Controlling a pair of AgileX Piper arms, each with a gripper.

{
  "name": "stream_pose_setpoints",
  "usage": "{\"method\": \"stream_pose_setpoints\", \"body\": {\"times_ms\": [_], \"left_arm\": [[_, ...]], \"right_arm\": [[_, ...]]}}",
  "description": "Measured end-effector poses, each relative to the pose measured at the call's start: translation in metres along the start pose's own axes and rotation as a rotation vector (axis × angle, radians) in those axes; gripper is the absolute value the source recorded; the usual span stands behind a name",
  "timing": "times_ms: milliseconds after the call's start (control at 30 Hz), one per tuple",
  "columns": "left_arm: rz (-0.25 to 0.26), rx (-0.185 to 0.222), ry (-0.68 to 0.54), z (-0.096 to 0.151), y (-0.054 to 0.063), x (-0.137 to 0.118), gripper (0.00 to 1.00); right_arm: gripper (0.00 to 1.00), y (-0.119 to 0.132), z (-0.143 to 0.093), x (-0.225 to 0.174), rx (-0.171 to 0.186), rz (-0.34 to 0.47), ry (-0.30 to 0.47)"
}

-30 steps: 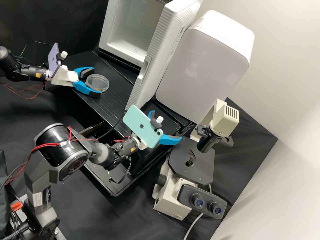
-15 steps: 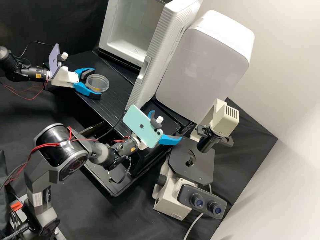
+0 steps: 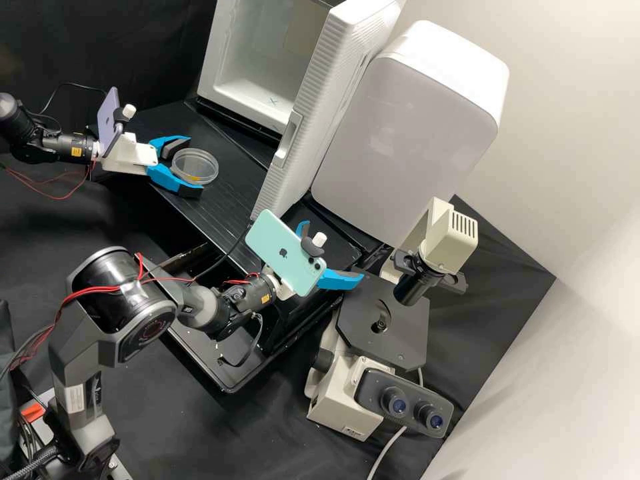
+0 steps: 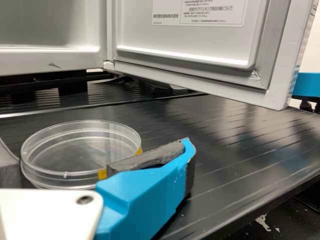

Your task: Place the petri dish in the incubator

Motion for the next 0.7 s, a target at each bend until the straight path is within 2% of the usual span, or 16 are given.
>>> {"method": "stream_pose_setpoints", "body": {"times_ms": [467, 700], "left_arm": [[0.0, 0.0, 0.0, 0.0, 0.0, 0.0, 0.0], [0.013, -0.015, 0.02, -0.0006, 0.0013, -0.0024, 0.0]], "right_arm": [[1.0, 0.0, 0.0, 0.0, 0.0, 0.0, 0.0], [1.0, 0.0, 0.0, 0.0, 0.0, 0.0, 0.0]]}}
